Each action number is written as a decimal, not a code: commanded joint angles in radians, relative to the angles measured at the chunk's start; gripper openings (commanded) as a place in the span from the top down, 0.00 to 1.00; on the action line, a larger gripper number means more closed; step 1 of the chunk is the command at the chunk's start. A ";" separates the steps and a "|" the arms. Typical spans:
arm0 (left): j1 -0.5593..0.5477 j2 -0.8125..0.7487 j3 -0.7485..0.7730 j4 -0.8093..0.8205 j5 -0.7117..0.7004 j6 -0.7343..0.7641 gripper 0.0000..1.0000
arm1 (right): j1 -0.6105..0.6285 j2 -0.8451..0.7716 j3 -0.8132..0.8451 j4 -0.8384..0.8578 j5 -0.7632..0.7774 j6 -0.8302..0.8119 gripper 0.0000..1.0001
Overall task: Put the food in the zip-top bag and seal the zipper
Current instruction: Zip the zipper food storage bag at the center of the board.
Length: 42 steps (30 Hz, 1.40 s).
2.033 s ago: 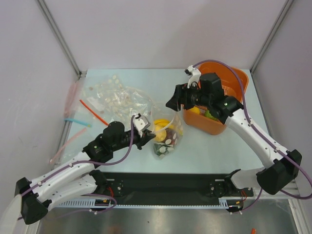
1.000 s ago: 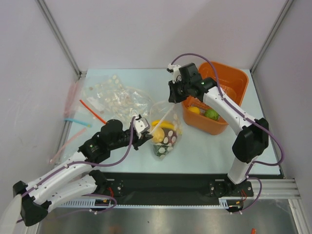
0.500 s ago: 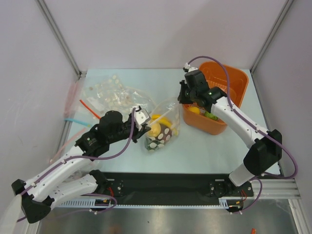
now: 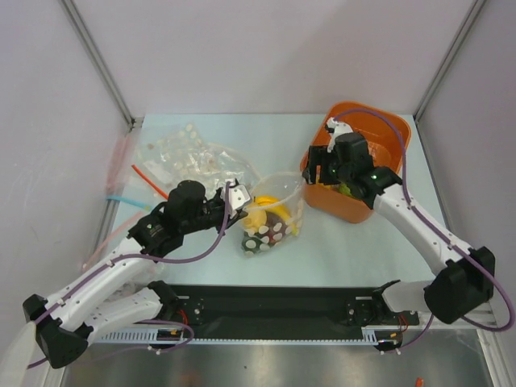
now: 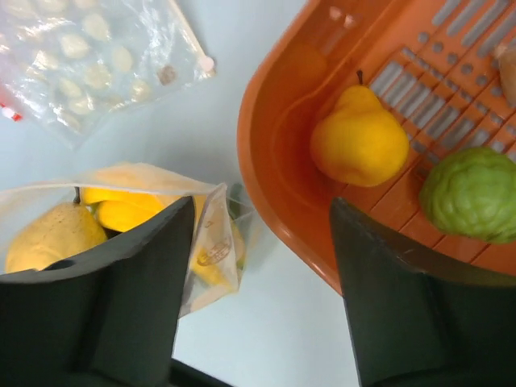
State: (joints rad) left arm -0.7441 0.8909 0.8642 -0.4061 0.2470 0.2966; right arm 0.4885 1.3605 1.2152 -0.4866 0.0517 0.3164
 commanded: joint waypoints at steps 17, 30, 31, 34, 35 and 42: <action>0.011 0.002 0.038 0.016 0.120 0.116 1.00 | -0.004 -0.029 0.111 0.208 -1.073 -0.735 0.21; 0.011 -0.020 0.038 -0.025 0.118 0.141 1.00 | 0.179 0.124 0.296 -0.153 -1.147 -1.162 0.24; 0.011 -0.021 0.038 -0.022 0.118 0.141 1.00 | 0.188 0.140 0.303 -0.164 -1.139 -1.169 0.24; 0.011 -0.023 0.038 -0.020 0.123 0.138 1.00 | 0.214 0.172 0.313 -0.199 -1.116 -1.214 0.24; 0.011 -0.023 0.038 -0.020 0.123 0.136 0.99 | 0.222 0.181 0.313 -0.204 -1.115 -1.229 0.24; 0.011 -0.023 0.039 -0.033 0.127 0.145 1.00 | 0.243 0.233 0.305 -0.155 -1.086 -1.246 0.28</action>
State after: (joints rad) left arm -0.7406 0.8879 0.8661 -0.4545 0.3389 0.4129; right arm 0.7189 1.5784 1.4815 -0.6601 -1.0443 -0.8810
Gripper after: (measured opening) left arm 0.133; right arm 0.733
